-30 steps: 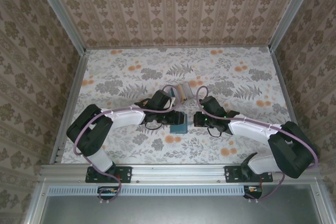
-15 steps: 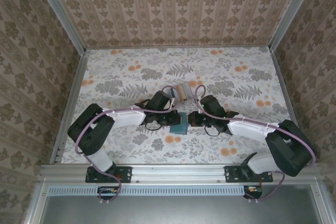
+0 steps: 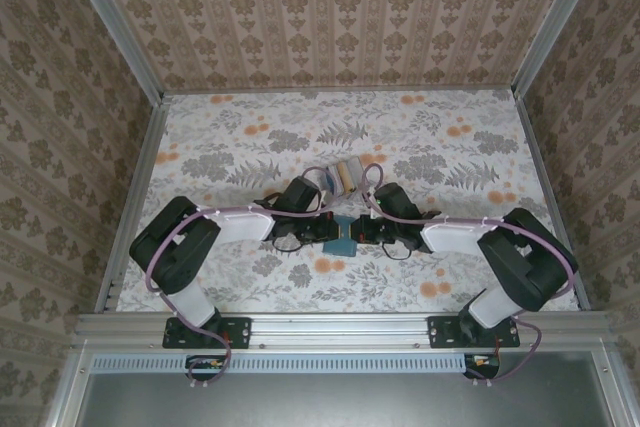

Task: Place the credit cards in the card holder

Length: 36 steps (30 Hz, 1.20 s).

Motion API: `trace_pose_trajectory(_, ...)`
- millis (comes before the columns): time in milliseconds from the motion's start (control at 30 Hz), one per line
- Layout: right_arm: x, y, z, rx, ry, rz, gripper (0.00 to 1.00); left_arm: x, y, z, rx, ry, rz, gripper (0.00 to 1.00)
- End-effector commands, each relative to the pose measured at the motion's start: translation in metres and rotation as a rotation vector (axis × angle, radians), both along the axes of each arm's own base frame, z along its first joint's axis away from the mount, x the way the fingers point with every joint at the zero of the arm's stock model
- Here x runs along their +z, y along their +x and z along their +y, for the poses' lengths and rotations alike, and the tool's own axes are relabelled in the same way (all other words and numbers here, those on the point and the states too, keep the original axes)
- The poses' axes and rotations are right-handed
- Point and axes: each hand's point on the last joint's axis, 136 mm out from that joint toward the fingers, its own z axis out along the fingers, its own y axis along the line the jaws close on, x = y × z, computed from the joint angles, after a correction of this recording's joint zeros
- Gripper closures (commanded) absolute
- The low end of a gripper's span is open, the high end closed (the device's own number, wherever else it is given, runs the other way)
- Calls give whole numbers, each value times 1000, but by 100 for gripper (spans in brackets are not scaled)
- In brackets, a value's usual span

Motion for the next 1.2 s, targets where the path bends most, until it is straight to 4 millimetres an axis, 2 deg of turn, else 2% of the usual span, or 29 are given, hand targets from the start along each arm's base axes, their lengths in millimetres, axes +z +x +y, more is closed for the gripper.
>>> trace_pose_trajectory(0, 3, 8, 9, -7, 48, 10, 100, -8, 0, 10, 33, 13, 27, 100)
trace_pose_trajectory(200, 5, 7, 12, -1, 67, 18, 100, -10, -1, 20, 29, 47, 18, 98)
trace_pose_trajectory(333, 12, 10, 17, 8, 85, 13, 100, -19, -4, 17, 37, 27, 50, 99)
trace_pose_trajectory(500, 17, 11, 23, 26, 108, 14, 100, -19, -3, 16, 40, 24, 50, 99)
trace_pose_trajectory(867, -7, 7, 23, 33, 77, 67, 100, -18, 1, 21, 57, 24, 49, 99)
trace_pose_trajectory(1167, 1, 6, 27, 52, 100, 57, 100, -19, 1, 21, 64, 14, 62, 99)
